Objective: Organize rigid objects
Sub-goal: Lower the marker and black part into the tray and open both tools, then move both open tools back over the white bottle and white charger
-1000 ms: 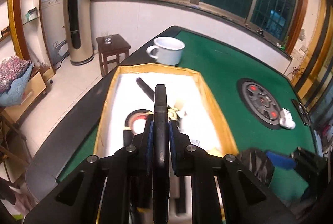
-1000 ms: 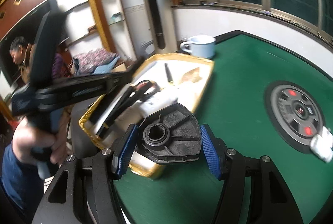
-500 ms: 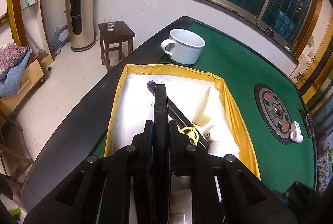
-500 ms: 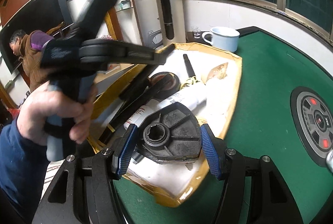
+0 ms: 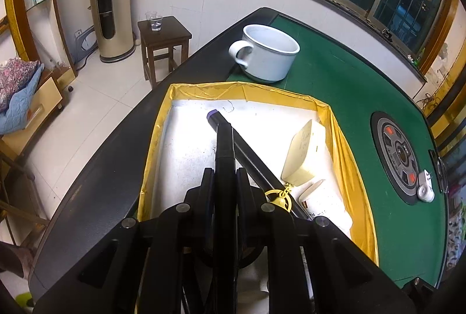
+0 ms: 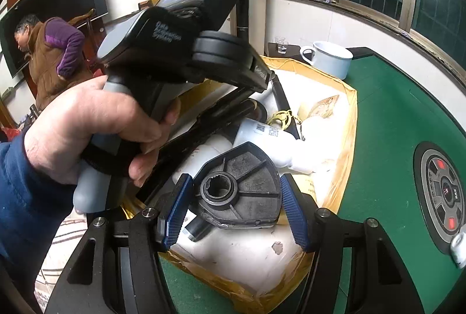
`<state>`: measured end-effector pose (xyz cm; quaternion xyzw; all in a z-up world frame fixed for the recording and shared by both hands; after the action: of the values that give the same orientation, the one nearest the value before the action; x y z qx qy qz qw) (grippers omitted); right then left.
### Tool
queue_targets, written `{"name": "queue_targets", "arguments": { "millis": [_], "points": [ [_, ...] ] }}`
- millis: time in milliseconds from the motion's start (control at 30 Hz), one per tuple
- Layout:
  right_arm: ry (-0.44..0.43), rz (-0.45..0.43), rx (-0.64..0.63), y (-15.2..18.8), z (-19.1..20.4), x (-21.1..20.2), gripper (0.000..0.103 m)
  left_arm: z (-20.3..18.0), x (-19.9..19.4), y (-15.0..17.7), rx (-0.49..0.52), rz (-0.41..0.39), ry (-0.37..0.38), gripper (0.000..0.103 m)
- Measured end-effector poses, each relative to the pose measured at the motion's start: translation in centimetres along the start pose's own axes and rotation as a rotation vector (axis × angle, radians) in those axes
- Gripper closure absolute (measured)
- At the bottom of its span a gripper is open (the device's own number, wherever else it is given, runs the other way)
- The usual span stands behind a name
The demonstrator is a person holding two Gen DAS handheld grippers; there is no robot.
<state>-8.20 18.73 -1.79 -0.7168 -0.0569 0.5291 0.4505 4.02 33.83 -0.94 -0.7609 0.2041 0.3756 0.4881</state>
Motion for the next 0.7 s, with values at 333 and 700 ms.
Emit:
{"name": "queue_targets", "arguments": {
  "millis": [333,700],
  "points": [
    [0.002,-0.038,0.001,-0.2,-0.4,-2.2,0.039,0.5,-0.7,-0.1,-0.086,-0.005,0.053,0.061],
    [-0.005,-0.106,0.165,1.3,-7.6,-7.6,0.039,-3.9,-7.7,0.6,-0.025,-0.148,0.095,0.061]
  ]
}}
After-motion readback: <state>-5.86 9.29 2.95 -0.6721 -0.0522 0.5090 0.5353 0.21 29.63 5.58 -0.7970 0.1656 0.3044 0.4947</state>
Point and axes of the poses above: each gripper's, at about its wrist camera, not at the fingertips, and x roughly the way its jaws point, z to its left, y to its underside, the point moved 5 cm from there along x, roughly the way its jaws point, and after that the axes turned 4 degrees about y, right-handed, at the moved point
